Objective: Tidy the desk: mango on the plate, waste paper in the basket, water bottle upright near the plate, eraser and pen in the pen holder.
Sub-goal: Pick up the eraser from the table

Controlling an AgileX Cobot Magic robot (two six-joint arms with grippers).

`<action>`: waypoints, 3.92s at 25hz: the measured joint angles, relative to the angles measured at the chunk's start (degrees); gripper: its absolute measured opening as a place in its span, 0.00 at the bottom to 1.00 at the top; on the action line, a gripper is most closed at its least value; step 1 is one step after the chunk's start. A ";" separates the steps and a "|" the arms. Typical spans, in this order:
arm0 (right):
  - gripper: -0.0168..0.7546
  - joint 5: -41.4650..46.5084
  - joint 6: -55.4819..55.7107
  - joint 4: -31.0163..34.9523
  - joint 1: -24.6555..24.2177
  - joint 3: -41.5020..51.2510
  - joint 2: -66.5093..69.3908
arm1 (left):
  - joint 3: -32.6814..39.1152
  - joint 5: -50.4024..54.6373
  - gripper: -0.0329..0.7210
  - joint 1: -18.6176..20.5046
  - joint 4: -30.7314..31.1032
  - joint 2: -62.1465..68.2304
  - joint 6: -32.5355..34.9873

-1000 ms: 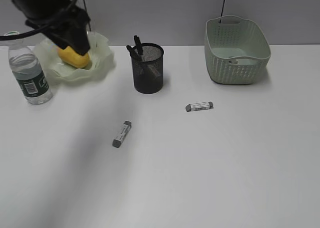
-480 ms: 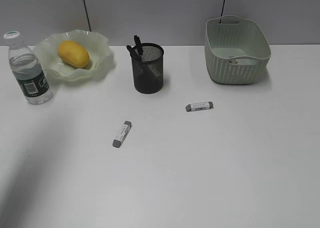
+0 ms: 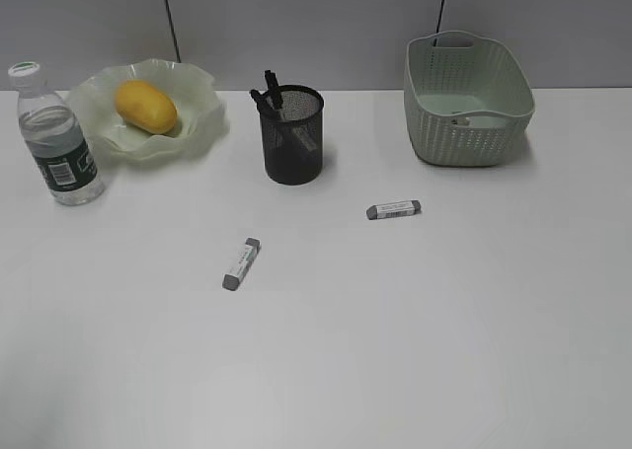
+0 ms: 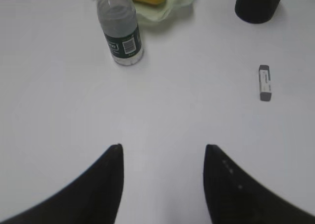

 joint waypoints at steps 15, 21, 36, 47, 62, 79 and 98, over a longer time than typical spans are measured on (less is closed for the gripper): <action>0.61 0.00 0.00 0.00 0.00 0.00 0.00 | 5.41 10.63 0.58 0.00 -1.62 -27.65 -0.39; 0.61 -0.49 0.00 0.00 0.00 0.00 0.09 | 5.41 10.75 0.54 0.00 -2.13 -27.65 -0.39; 0.61 -20.36 2.57 -0.95 0.00 -5.64 43.37 | 5.41 10.87 0.51 0.00 -2.18 -27.65 -0.39; 0.61 -16.24 3.04 1.53 0.00 -29.17 82.62 | 5.46 10.87 0.51 0.00 -2.54 -27.65 -0.39; 0.58 -4.18 6.46 9.57 -7.36 -59.97 108.51 | 5.46 10.87 0.51 0.00 -2.59 -27.65 -0.39; 0.58 -15.94 38.07 12.49 -7.36 -61.46 116.25 | 5.51 10.87 0.51 0.00 -2.59 -27.65 -0.39; 0.57 -17.98 50.17 9.79 -7.36 -61.51 122.75 | 5.57 10.87 0.51 0.00 -3.11 -27.65 -0.39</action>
